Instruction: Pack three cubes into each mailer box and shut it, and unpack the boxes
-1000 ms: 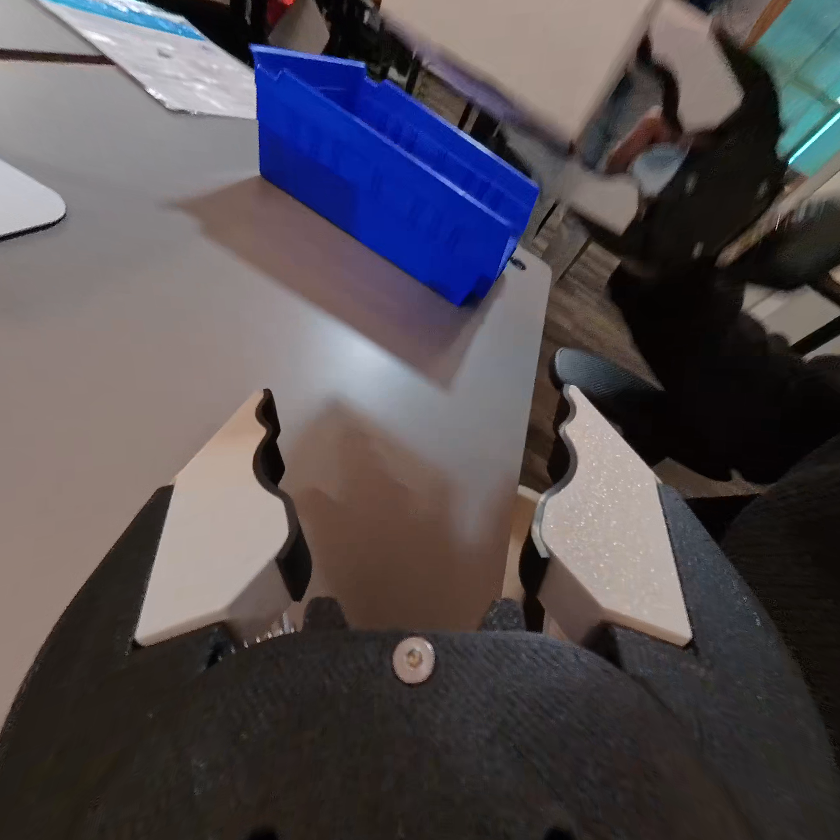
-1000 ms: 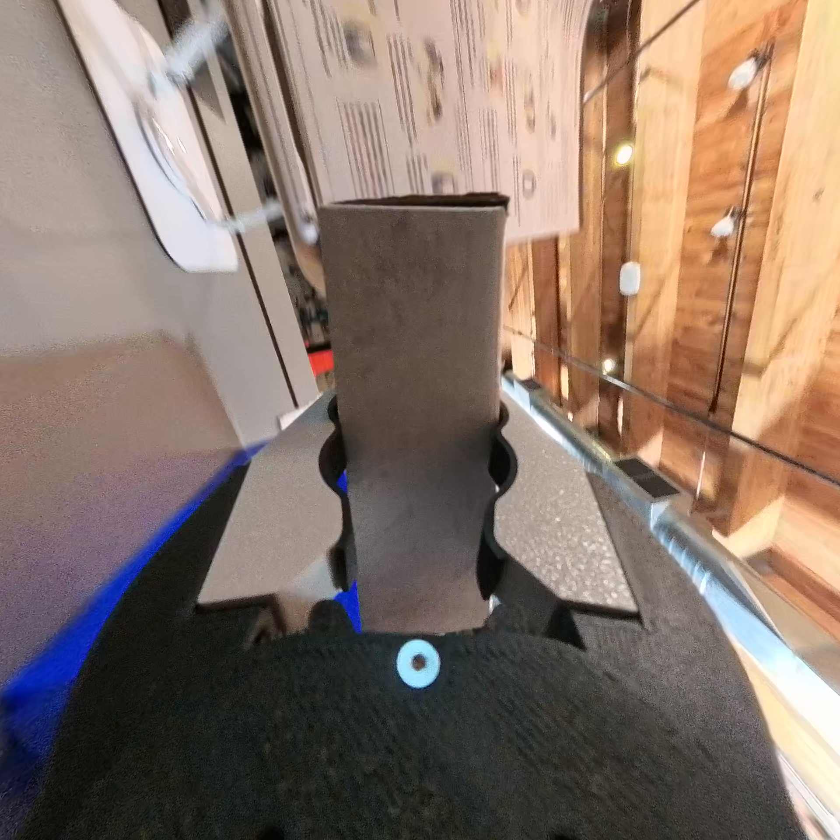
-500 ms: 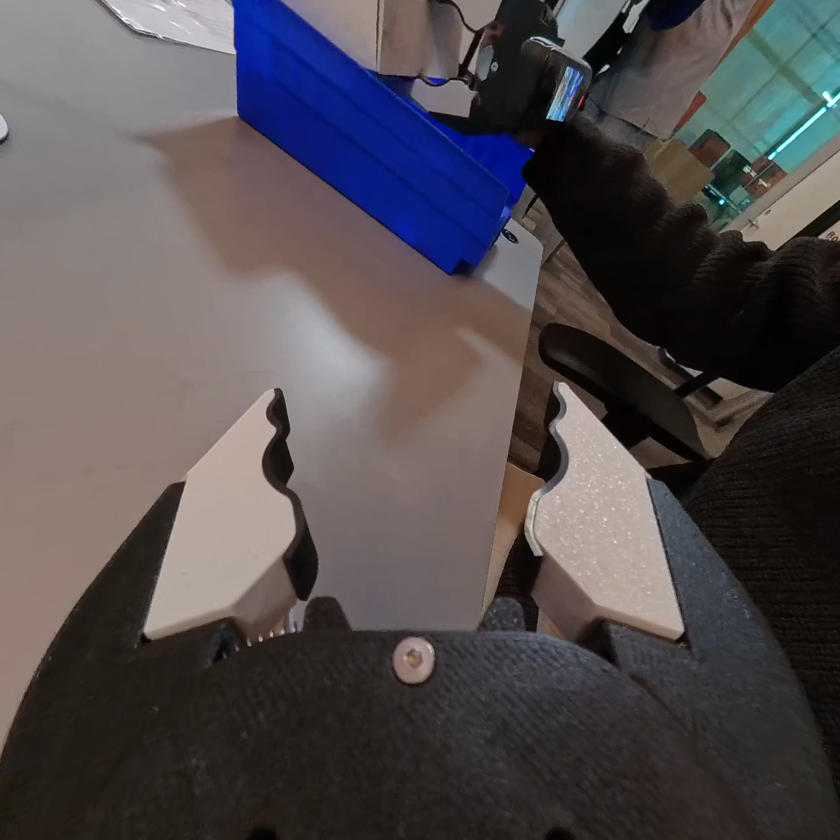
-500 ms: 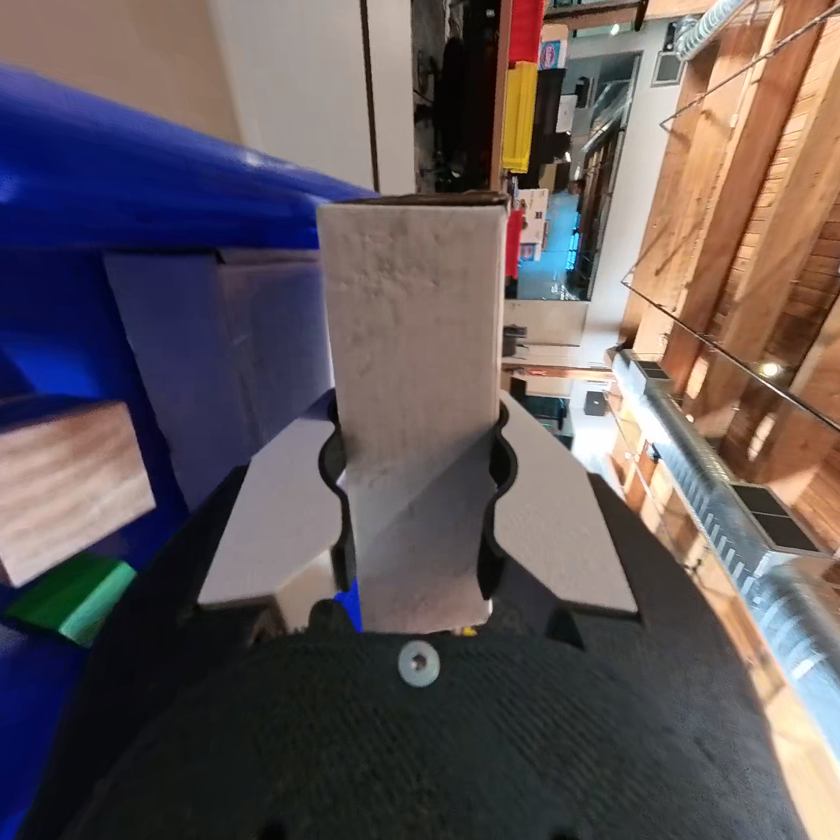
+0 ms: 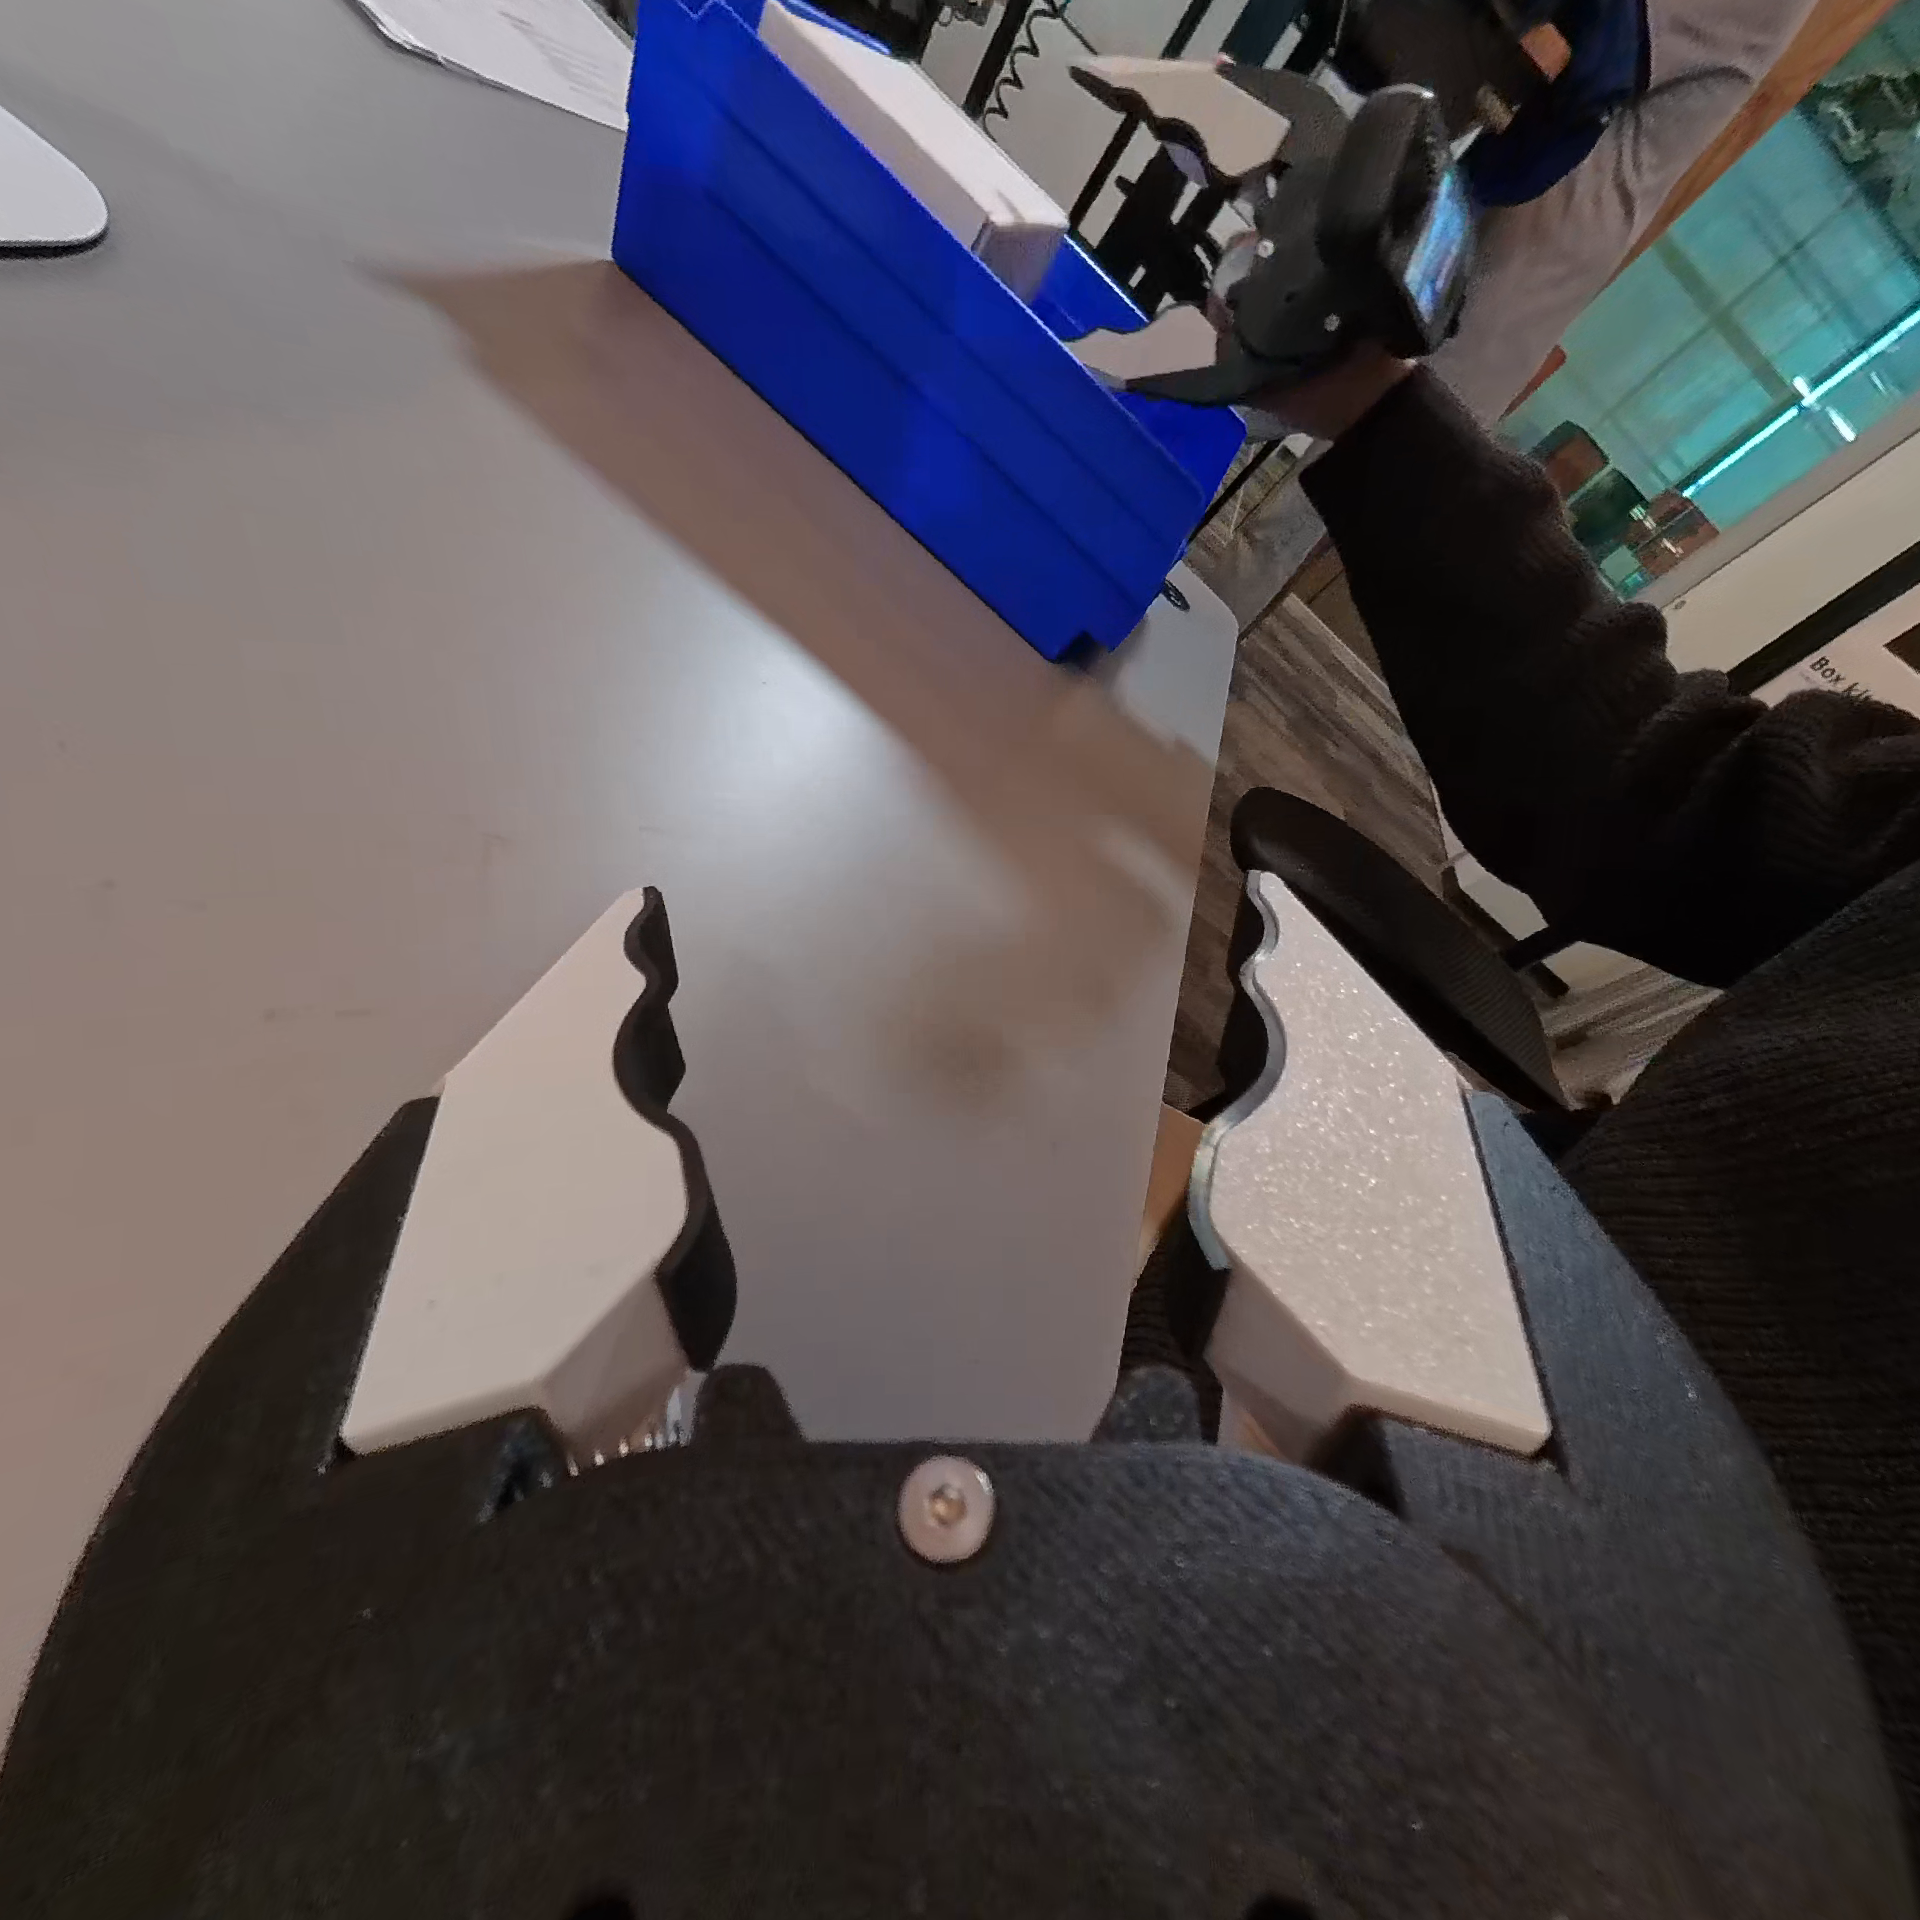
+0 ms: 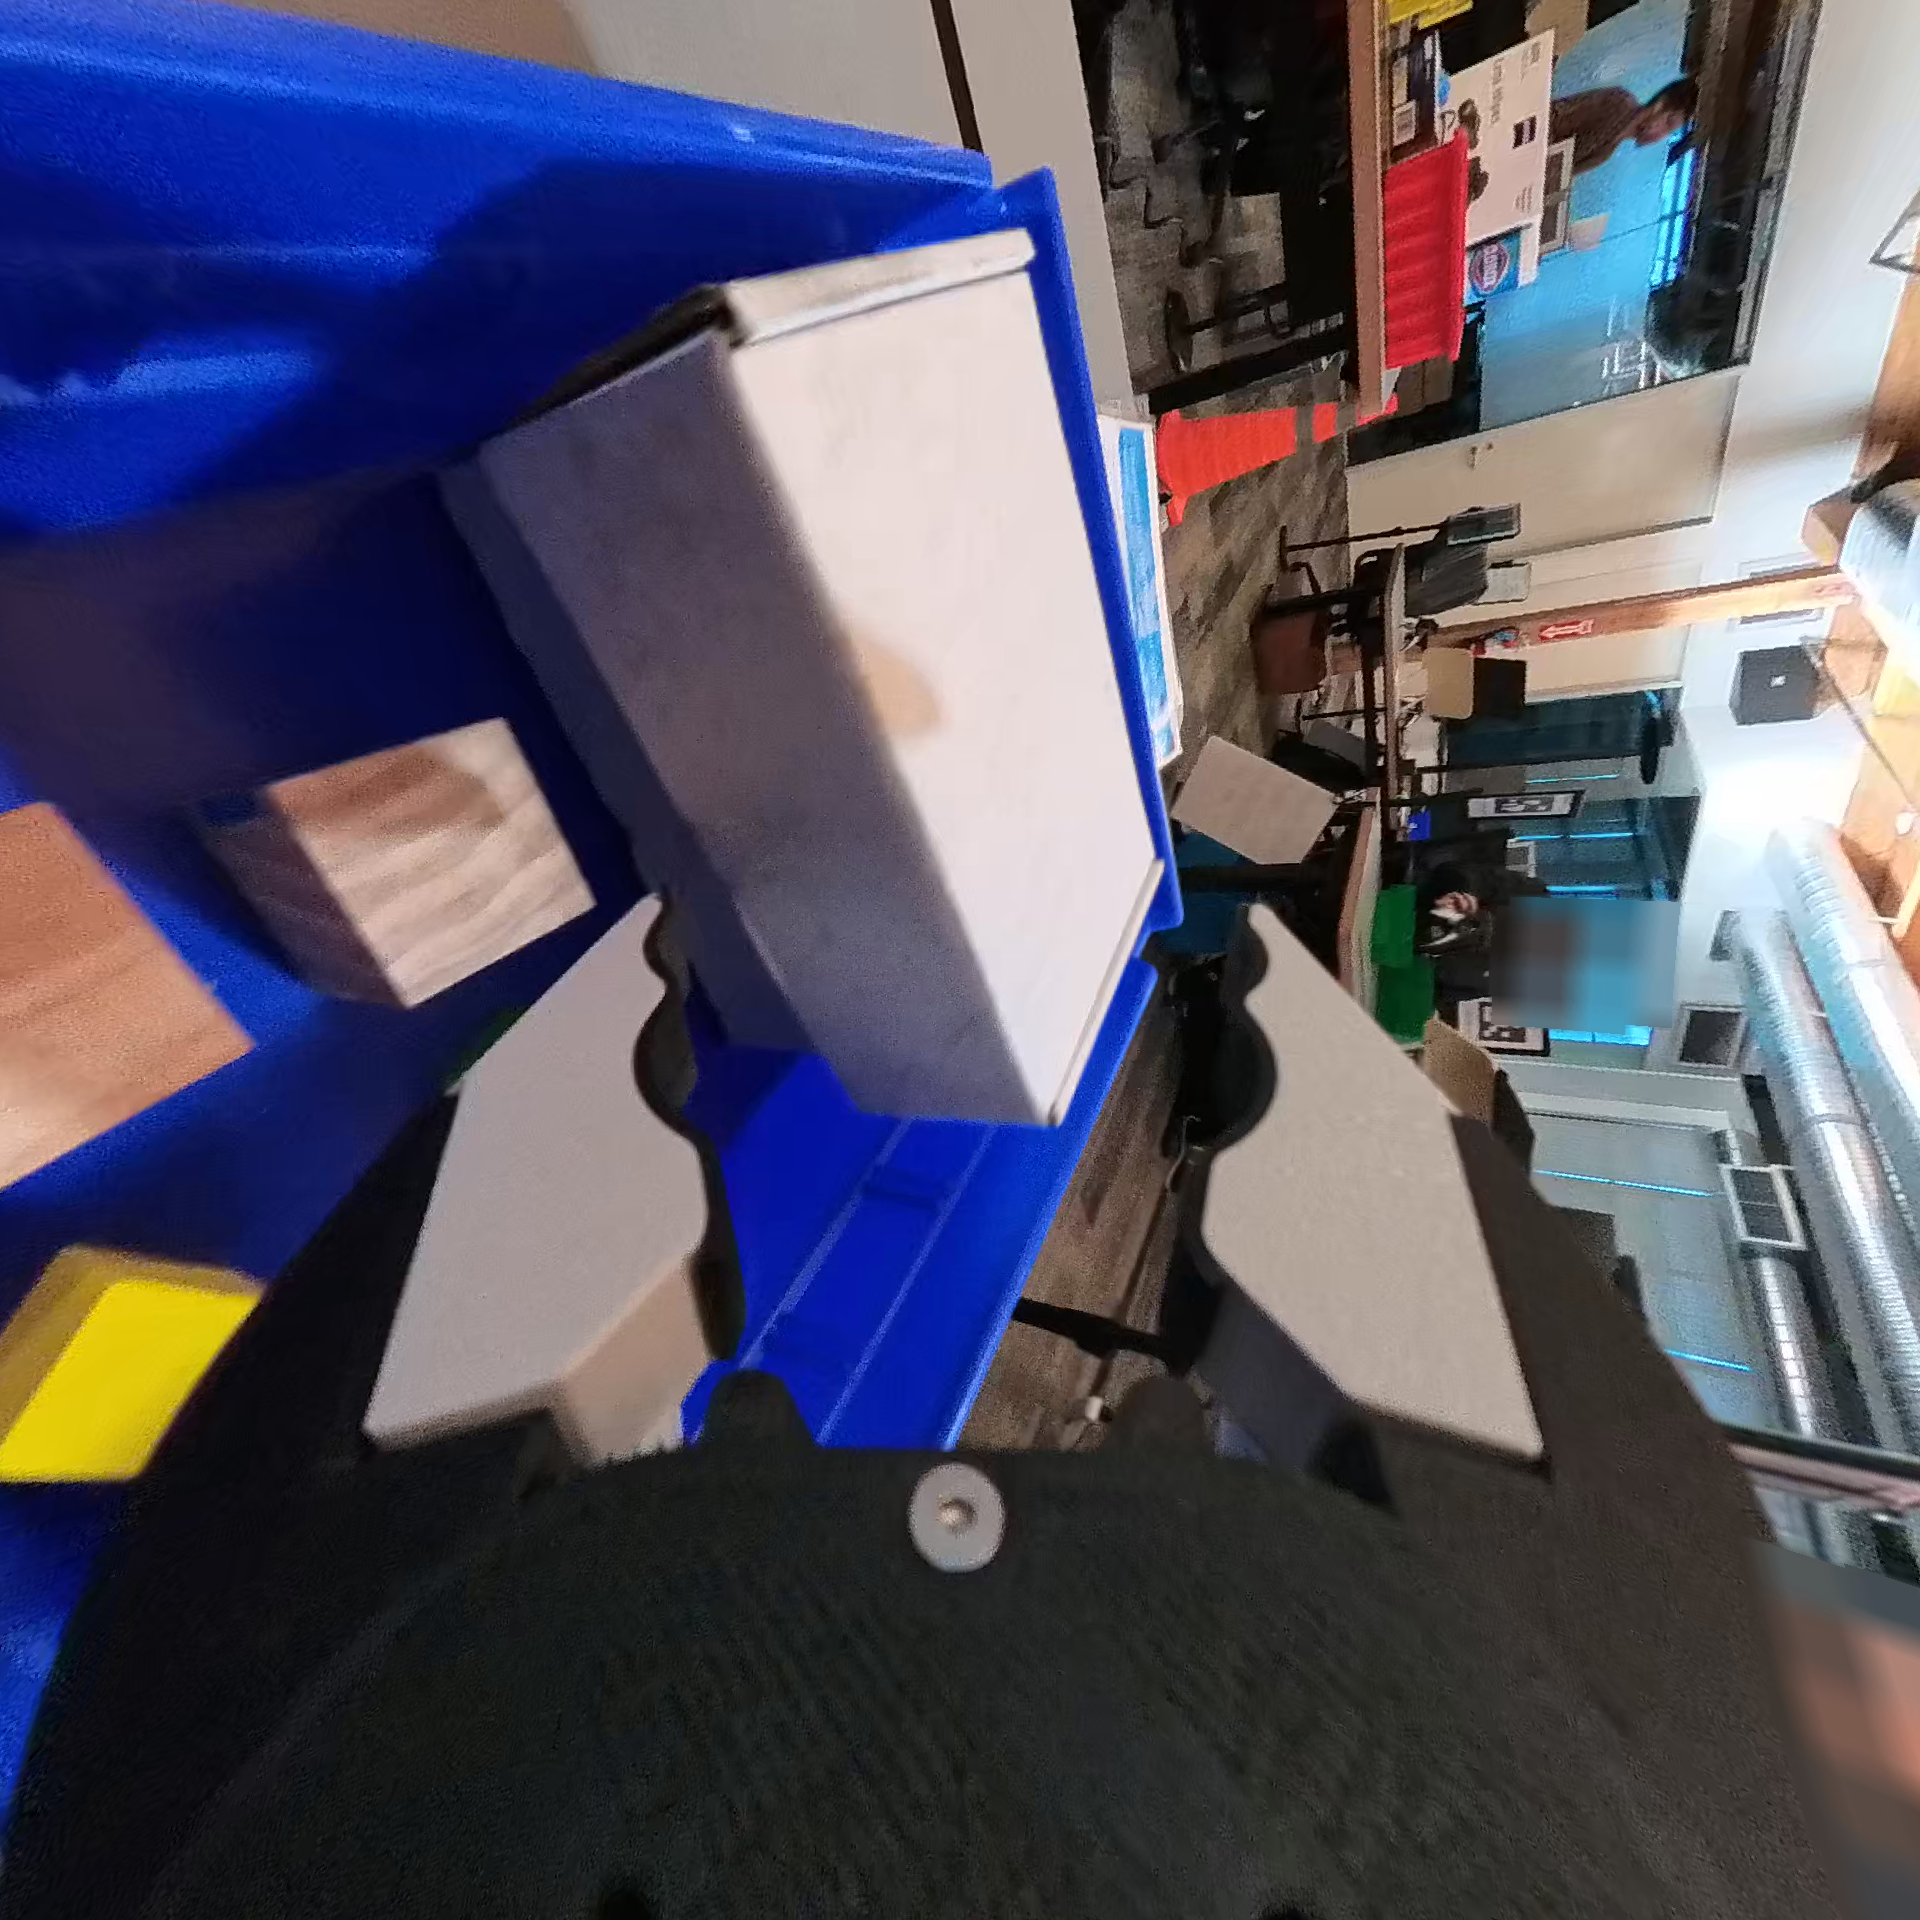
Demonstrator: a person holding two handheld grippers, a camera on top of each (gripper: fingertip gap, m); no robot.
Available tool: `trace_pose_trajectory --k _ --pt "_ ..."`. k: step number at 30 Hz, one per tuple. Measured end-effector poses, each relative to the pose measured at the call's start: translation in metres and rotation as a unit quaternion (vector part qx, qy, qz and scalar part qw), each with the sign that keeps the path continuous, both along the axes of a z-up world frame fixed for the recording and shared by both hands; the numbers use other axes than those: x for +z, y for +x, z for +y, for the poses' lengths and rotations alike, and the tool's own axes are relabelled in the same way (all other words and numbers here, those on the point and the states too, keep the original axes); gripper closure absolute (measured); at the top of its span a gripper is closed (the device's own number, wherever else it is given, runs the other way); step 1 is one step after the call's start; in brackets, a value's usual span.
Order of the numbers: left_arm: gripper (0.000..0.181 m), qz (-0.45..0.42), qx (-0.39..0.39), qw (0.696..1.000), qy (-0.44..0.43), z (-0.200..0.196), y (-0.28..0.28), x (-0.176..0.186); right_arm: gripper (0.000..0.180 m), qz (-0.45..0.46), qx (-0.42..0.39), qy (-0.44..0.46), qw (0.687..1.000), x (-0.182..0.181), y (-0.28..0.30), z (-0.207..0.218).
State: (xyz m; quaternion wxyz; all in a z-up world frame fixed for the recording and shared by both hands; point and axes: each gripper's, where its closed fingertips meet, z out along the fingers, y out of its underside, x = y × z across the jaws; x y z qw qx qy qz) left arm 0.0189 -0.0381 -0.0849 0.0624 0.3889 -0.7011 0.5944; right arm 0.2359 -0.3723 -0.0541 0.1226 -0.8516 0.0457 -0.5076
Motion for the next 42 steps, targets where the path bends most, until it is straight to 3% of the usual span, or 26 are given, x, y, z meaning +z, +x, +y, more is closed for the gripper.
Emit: trace_pose_trajectory --k 6,10,17,30,34,37,42 --pt "0.077 -0.007 0.001 1.000 -0.003 -0.005 0.002 0.006 0.083 0.026 -0.008 0.045 0.999 0.002 -0.033 -0.001" --pt "0.080 -0.021 -0.003 1.000 0.003 -0.012 0.002 0.011 0.086 0.046 0.015 0.090 0.995 0.016 -0.054 0.031" --pt "0.080 -0.041 -0.013 0.999 0.030 -0.024 -0.006 0.008 0.087 0.035 0.052 0.075 0.995 0.040 -0.080 0.079" --pt "0.078 -0.060 -0.009 0.996 0.057 -0.026 -0.019 0.004 0.086 0.022 0.042 0.072 0.996 0.055 -0.102 0.080" --pt "0.078 -0.067 -0.005 0.996 0.063 -0.024 -0.021 0.005 0.090 0.029 0.015 0.110 0.993 0.055 -0.100 0.063" --pt "0.081 -0.075 0.001 0.995 0.067 -0.022 -0.022 0.006 0.101 0.039 -0.027 0.216 0.975 0.059 -0.093 0.028" --pt "0.082 -0.083 0.005 0.994 0.075 -0.025 -0.022 0.004 0.102 0.044 -0.152 0.461 0.873 0.048 -0.074 -0.071"
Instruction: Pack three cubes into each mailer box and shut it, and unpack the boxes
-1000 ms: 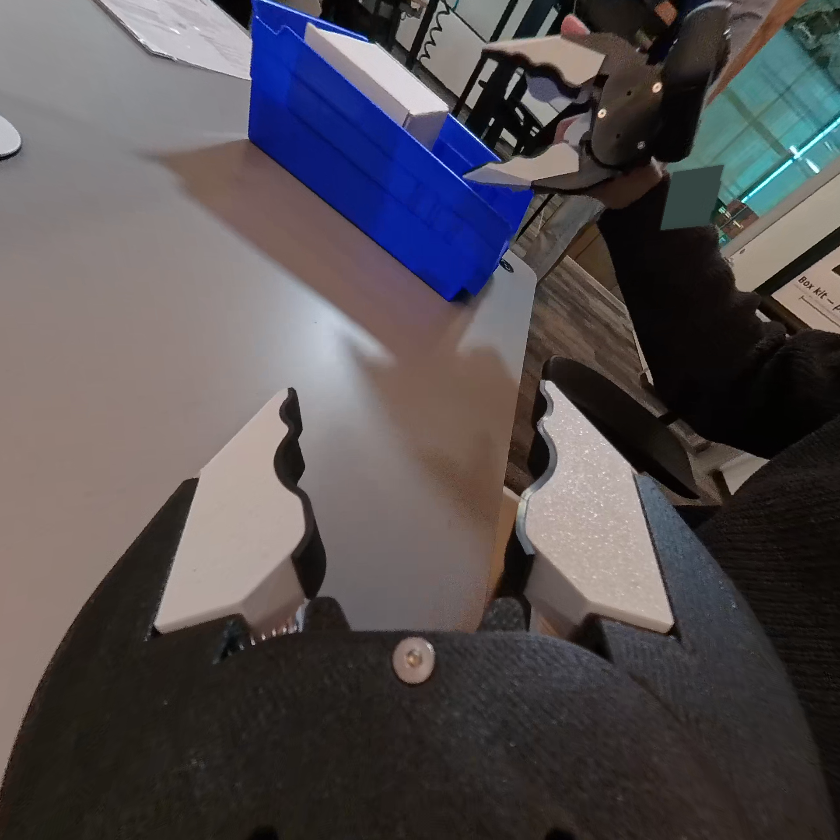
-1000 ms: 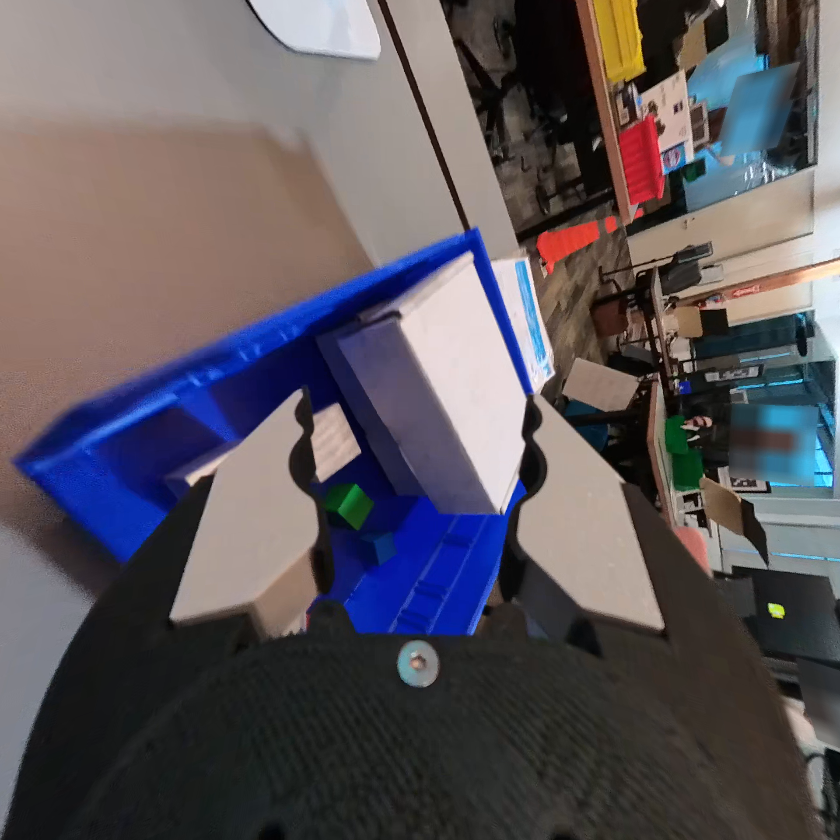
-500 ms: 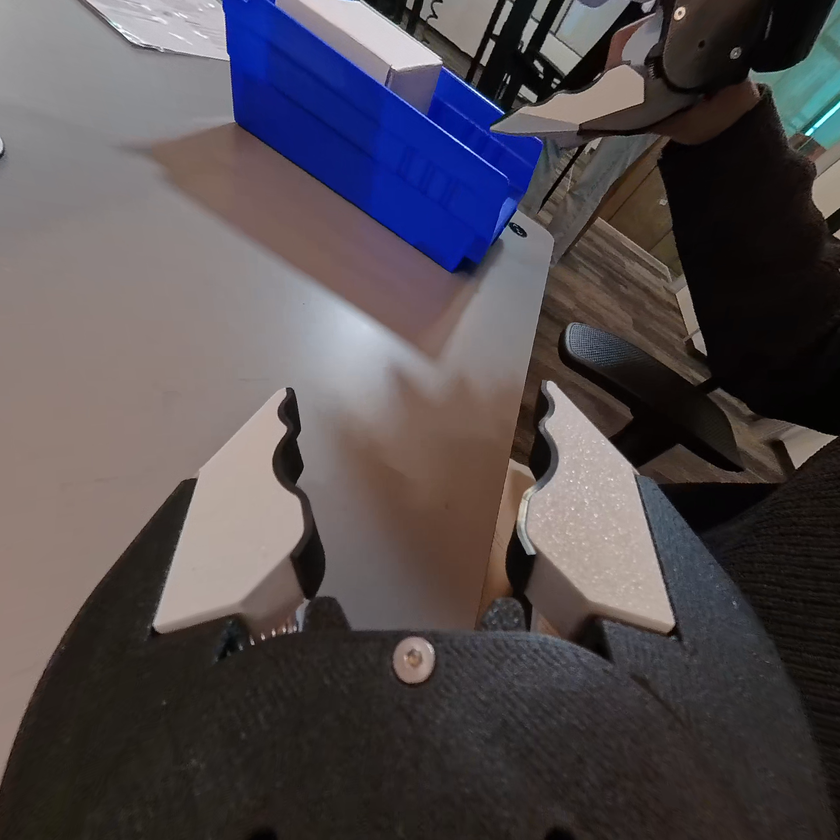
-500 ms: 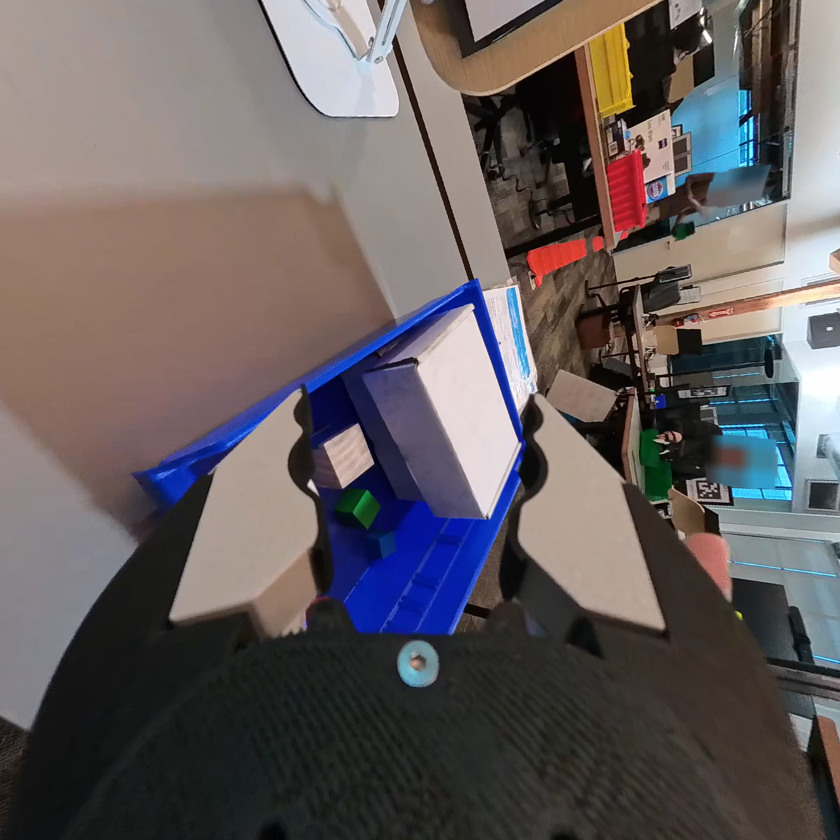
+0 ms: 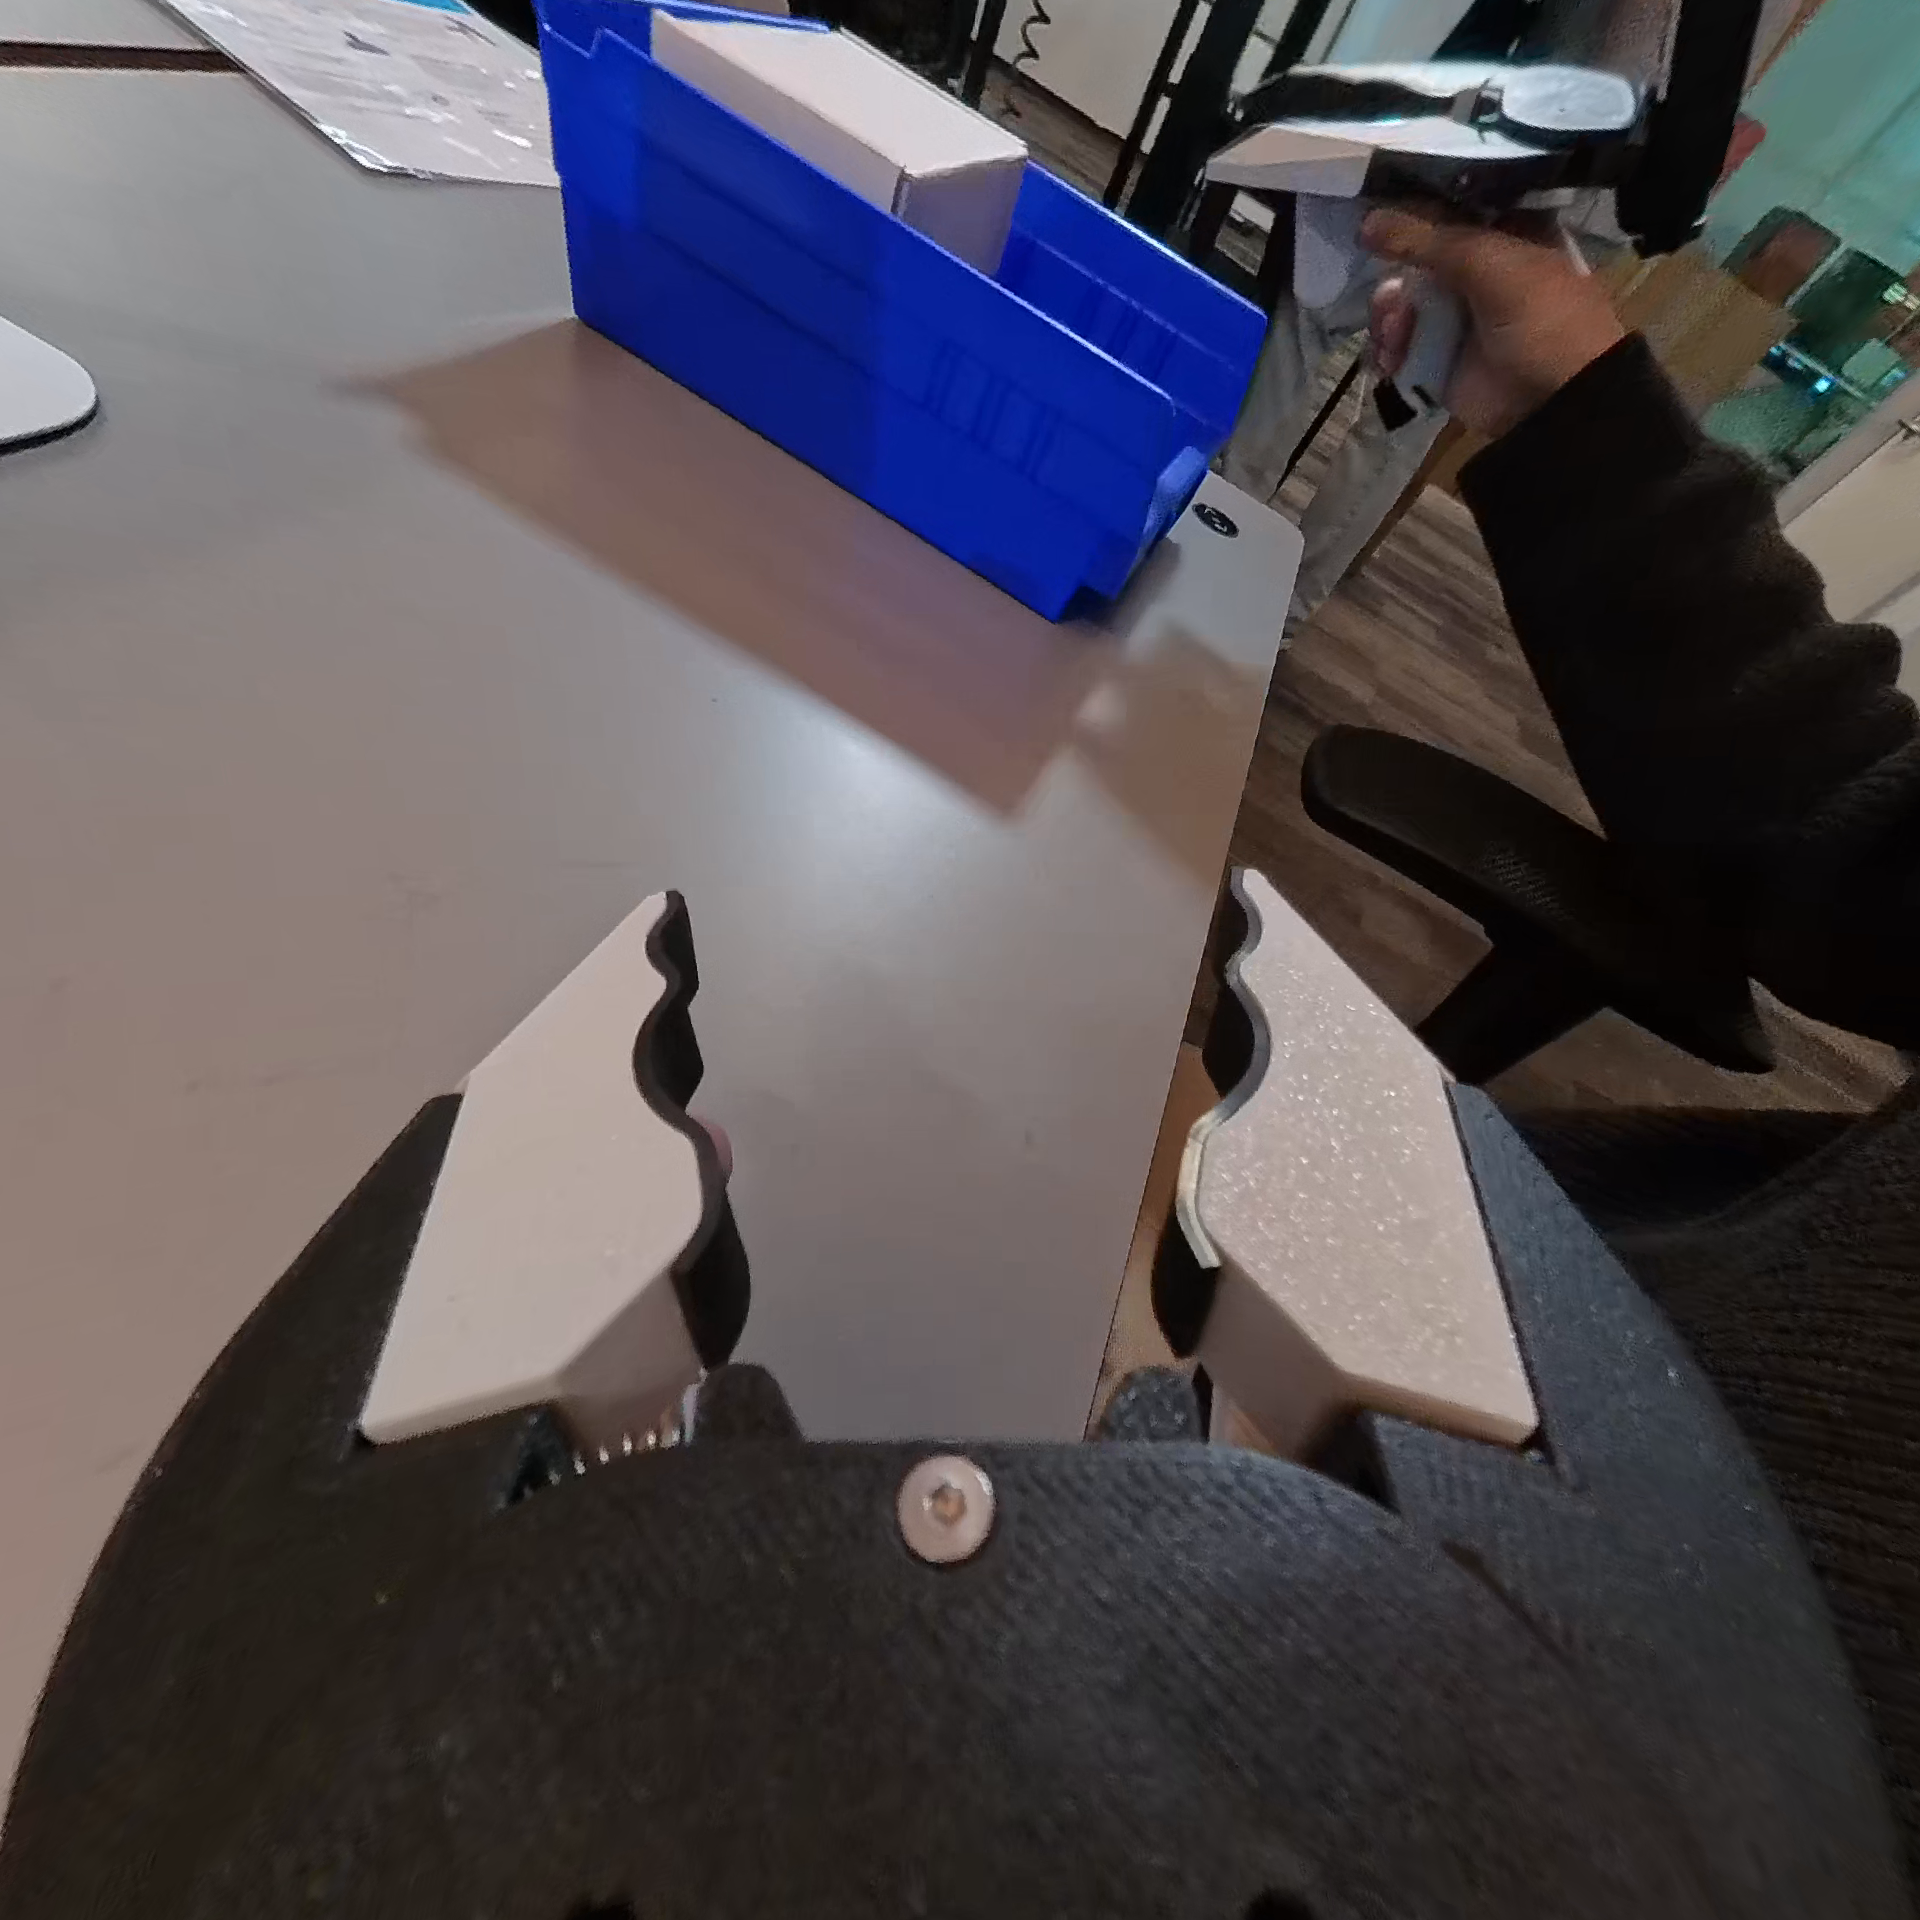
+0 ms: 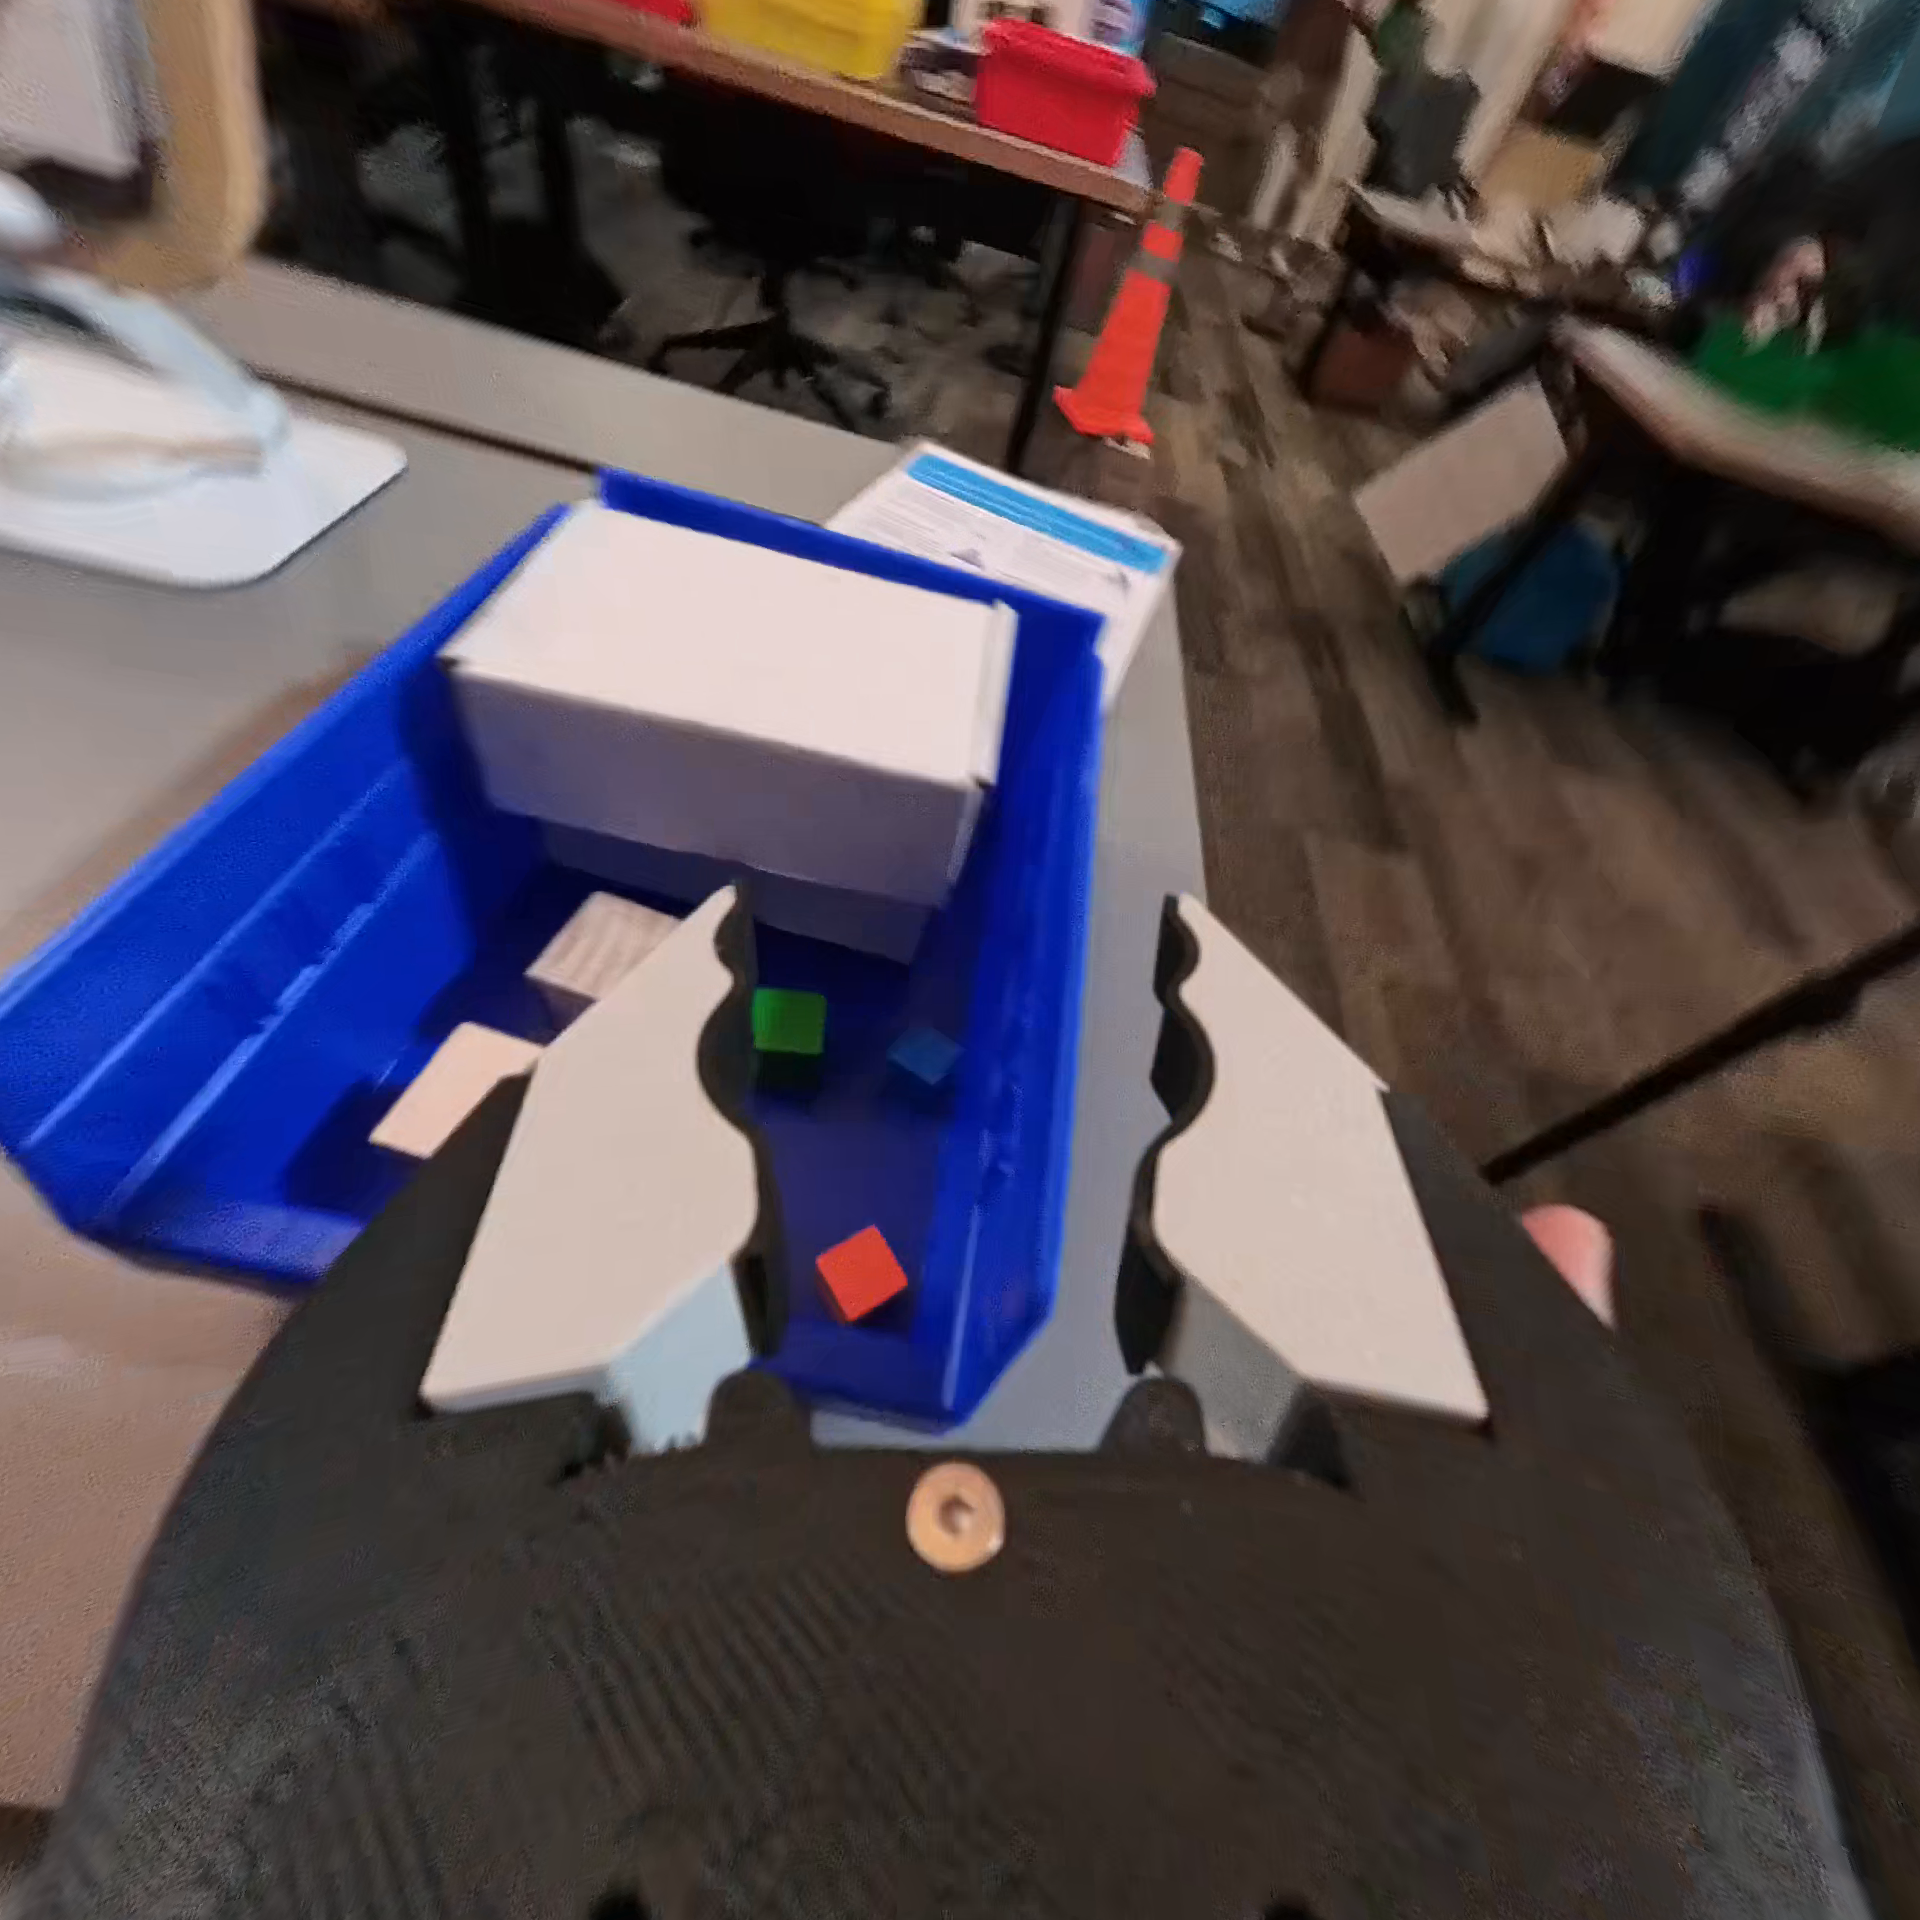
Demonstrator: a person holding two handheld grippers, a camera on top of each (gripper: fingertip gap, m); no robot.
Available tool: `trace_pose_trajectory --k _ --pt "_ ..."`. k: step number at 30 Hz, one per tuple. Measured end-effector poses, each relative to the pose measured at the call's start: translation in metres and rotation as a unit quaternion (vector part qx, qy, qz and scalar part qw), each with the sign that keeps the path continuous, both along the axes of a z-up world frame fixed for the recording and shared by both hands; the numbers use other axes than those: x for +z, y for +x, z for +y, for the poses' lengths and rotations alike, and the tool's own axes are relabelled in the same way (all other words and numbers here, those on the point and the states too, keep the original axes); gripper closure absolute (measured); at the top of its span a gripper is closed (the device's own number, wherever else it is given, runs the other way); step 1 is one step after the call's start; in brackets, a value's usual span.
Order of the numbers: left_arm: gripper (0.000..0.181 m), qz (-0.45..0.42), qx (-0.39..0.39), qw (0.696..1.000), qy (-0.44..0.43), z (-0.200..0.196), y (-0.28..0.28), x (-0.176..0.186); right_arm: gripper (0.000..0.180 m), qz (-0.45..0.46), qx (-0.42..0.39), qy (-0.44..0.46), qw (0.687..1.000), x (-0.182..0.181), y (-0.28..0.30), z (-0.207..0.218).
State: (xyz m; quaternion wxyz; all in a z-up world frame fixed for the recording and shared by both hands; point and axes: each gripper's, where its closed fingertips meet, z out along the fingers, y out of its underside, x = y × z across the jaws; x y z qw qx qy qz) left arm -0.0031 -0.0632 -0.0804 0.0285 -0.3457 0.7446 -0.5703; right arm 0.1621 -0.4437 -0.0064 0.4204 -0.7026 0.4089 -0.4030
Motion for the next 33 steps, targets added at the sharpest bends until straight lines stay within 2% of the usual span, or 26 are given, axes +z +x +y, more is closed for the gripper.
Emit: trace_pose_trajectory --k 3,7,10,17,19,22,25,28,30,33 --pt "0.082 -0.001 -0.007 1.000 0.012 -0.004 -0.002 -0.006 0.108 0.039 -0.053 0.101 0.993 -0.027 0.001 -0.030" --pt "0.081 0.001 -0.014 1.000 0.021 -0.009 -0.004 -0.012 0.114 0.124 -0.046 0.179 0.975 -0.065 0.003 -0.025" --pt "0.081 -0.005 -0.014 0.999 0.031 -0.011 -0.004 -0.014 0.127 0.164 -0.038 0.194 0.966 -0.085 0.010 -0.015" --pt "0.080 -0.009 -0.003 0.999 0.037 -0.008 -0.001 -0.016 0.164 0.161 -0.050 0.210 0.963 -0.106 0.032 -0.022" --pt "0.081 -0.018 0.012 0.999 0.040 -0.003 0.003 -0.013 0.166 0.157 -0.048 0.224 0.961 -0.105 0.033 -0.023" --pt "0.082 -0.037 0.061 0.997 0.039 0.013 0.012 -0.005 0.174 0.142 -0.064 0.184 0.971 -0.107 0.032 -0.026" --pt "0.082 -0.058 0.145 0.986 0.050 0.046 0.024 0.000 0.174 0.137 -0.058 0.220 0.964 -0.105 0.029 -0.022" --pt "0.081 -0.087 0.263 0.957 0.090 0.099 0.033 0.007 0.173 0.143 -0.047 0.257 0.955 -0.104 0.023 -0.016" --pt "0.077 -0.103 0.346 0.922 0.140 0.148 0.037 0.013 0.173 0.150 -0.026 0.256 0.955 -0.104 0.018 -0.007" --pt "0.074 -0.127 0.455 0.852 0.226 0.233 0.035 0.029 0.172 0.157 0.007 0.242 0.957 -0.097 0.014 0.014"
